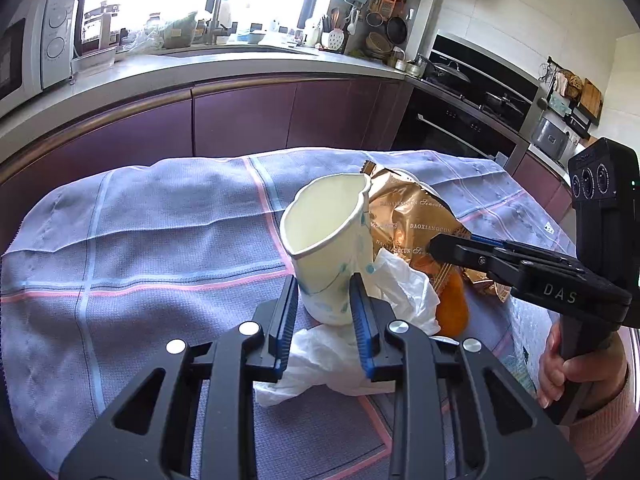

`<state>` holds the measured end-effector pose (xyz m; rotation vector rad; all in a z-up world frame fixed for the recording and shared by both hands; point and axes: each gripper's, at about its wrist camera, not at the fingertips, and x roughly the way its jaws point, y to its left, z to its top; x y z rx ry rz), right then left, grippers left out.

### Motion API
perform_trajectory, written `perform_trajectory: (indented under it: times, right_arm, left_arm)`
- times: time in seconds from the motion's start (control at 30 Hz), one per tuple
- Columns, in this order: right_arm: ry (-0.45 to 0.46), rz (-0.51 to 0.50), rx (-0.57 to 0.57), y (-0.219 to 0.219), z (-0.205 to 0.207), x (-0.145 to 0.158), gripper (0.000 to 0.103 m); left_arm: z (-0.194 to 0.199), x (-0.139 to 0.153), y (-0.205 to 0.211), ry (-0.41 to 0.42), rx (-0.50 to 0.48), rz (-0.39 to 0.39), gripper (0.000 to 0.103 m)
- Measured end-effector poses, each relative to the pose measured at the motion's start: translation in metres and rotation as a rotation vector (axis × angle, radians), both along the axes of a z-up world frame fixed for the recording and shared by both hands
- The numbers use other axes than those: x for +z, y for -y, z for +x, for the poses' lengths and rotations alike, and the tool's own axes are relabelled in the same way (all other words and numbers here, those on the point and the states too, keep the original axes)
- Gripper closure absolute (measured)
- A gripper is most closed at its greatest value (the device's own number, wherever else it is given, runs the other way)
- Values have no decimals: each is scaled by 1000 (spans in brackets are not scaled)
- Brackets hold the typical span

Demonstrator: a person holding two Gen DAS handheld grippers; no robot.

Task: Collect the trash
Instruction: 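Close the left tool on the dotted paper cup while the right tool grasps the gold foil bag, then carry the paper cup with the left tool while the right tool carries the foil bag to the bin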

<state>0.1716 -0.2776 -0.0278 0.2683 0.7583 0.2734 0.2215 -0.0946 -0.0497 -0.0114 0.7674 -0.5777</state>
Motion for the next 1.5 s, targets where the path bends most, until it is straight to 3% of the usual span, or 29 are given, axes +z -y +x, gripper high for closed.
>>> perform_trajectory:
  times: [0.13, 0.47, 1.03, 1.1, 1.13, 1.37, 1.4, 1.47, 1.5]
  right_arm:
    - [34, 0, -10, 2, -4, 6, 98]
    - [142, -13, 13, -8, -14, 39, 100]
    - [186, 44, 241, -86, -37, 55, 100]
    - [176, 47, 272, -99, -37, 53, 100]
    - [171, 48, 287, -105, -37, 52, 100]
    - [142, 48, 344, -136, -38, 43, 100]
    - [138, 47, 345, -137, -39, 42, 100]
    - [128, 48, 345, -137, -39, 39, 100]
    - [125, 48, 342, -136, -40, 38, 100]
  left_arm:
    - [-3, 4, -1, 21, 3, -4, 77]
    - [-22, 26, -26, 98, 32, -26, 77]
    - [-93, 55, -148, 185, 178, -68, 79]
    - [-101, 54, -164, 181, 198, -68, 83]
    - [-104, 52, -172, 172, 205, -71, 103]
    - [-117, 25, -211, 71, 232, -78, 96]
    - [-119, 21, -215, 58, 228, -86, 93]
    - [-123, 16, -221, 46, 220, -96, 73]
    - [-124, 14, -221, 50, 222, -88, 70]
